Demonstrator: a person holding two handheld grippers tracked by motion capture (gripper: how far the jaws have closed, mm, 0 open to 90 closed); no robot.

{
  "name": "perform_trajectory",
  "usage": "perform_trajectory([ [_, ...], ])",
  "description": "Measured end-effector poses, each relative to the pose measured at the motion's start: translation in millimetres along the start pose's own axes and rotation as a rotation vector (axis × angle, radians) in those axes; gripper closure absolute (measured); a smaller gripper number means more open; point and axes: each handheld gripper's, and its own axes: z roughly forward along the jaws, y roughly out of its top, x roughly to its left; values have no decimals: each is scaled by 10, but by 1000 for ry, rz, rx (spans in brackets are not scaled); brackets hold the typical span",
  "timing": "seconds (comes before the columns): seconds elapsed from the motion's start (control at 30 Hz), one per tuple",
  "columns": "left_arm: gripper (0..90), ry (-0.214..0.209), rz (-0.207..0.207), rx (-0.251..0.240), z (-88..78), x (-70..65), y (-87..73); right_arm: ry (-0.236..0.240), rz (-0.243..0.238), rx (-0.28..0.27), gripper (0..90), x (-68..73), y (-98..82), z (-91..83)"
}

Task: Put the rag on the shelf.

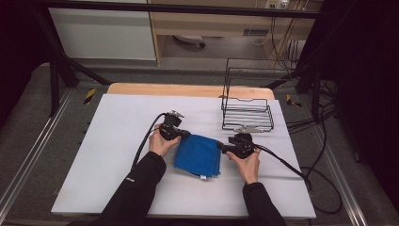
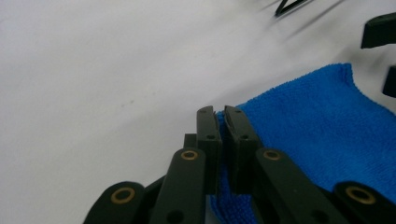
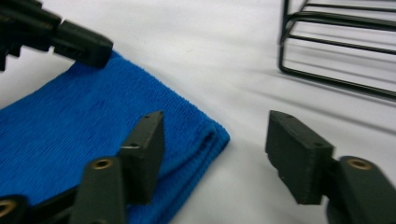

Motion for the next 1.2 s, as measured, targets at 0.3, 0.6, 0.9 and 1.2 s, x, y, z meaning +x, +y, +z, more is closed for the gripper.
perform_trajectory([
  [0.3, 846, 1, 0, -20, 36, 50, -92, 2, 11, 54, 632, 13, 51, 257],
  [0.6, 845, -6, -10, -18, 35, 56, -92, 53, 84, 98, 820, 11, 73, 274],
  [0.9, 852, -64, -28, -103, -207, 79, -68, 106, 106, 45, 860, 6, 144, 165],
  [1.2, 852, -82, 40, -224, -616, -147, -5, 182, 58, -111, 862, 60, 252, -200],
])
